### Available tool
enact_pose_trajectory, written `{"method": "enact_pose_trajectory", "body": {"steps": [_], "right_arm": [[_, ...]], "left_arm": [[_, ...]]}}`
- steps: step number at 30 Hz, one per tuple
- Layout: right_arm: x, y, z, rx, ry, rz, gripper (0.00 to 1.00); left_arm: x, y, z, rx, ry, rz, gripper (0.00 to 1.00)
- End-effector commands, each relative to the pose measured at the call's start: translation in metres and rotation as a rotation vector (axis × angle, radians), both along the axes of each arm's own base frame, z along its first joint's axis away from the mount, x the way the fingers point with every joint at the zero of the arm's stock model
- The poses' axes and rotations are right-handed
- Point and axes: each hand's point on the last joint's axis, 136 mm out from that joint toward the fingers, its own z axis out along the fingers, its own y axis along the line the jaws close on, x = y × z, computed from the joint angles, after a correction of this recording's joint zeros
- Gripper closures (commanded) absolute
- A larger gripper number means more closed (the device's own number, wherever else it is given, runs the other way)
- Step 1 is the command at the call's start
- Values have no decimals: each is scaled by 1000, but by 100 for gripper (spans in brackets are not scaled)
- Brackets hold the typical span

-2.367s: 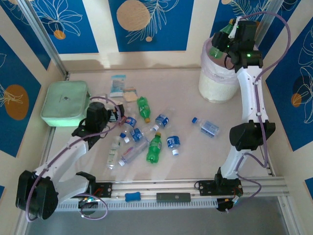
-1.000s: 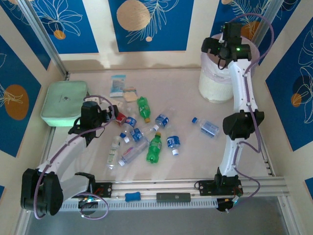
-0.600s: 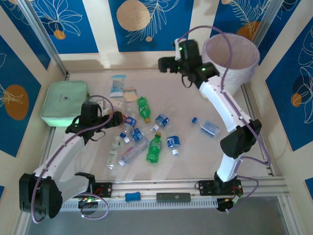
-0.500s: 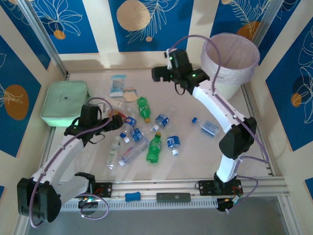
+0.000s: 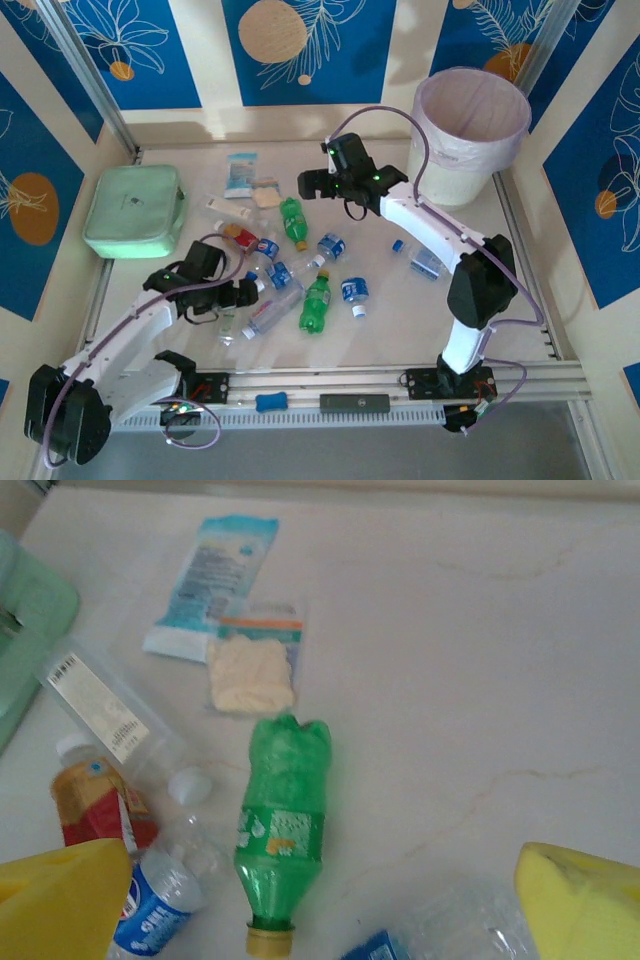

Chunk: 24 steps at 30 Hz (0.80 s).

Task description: Put the plastic bottles in the bin

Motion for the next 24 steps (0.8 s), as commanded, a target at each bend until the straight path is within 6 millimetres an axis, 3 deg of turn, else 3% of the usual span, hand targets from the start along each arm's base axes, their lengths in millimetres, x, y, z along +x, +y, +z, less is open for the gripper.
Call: {"method": "enact_pose_trajectory", "body": {"steps": [1, 10, 18, 24], "right_arm": [[-8, -11, 22, 58, -20, -21, 1], [-7, -19, 24, 96, -12, -34, 1], [-6, -26, 15, 92, 8, -57, 1], [-5, -28, 11, 99, 21, -64, 1]], "left_arm": [[-14, 9, -6, 76, 38, 21, 0], [-21, 15, -21, 169, 46, 10, 10], [-35, 7, -44, 170, 108, -31, 15], [-36, 11, -53, 191, 96, -23, 28]]}}
